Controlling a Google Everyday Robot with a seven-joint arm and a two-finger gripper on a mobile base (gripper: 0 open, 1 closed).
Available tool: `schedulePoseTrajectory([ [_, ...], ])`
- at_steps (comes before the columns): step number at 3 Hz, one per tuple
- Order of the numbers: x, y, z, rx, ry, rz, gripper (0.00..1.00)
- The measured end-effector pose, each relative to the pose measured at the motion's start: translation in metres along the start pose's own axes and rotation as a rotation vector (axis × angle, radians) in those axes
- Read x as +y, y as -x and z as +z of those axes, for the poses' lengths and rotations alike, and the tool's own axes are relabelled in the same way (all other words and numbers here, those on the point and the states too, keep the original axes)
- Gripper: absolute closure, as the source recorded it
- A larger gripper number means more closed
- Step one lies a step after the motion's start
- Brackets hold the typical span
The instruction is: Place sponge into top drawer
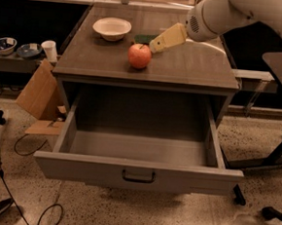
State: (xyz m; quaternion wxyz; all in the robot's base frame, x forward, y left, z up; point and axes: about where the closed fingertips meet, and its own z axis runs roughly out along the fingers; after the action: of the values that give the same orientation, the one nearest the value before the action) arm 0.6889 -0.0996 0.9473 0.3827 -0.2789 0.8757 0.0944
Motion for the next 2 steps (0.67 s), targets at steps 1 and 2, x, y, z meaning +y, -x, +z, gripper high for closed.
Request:
schedulePoseTrajectory([
  [1, -0.018, 0.009, 0.027, -0.03, -0.019, 0.053, 0.0],
  [2, -0.032, 0.02, 0.05, -0.06, -0.012, 0.065, 0.0],
])
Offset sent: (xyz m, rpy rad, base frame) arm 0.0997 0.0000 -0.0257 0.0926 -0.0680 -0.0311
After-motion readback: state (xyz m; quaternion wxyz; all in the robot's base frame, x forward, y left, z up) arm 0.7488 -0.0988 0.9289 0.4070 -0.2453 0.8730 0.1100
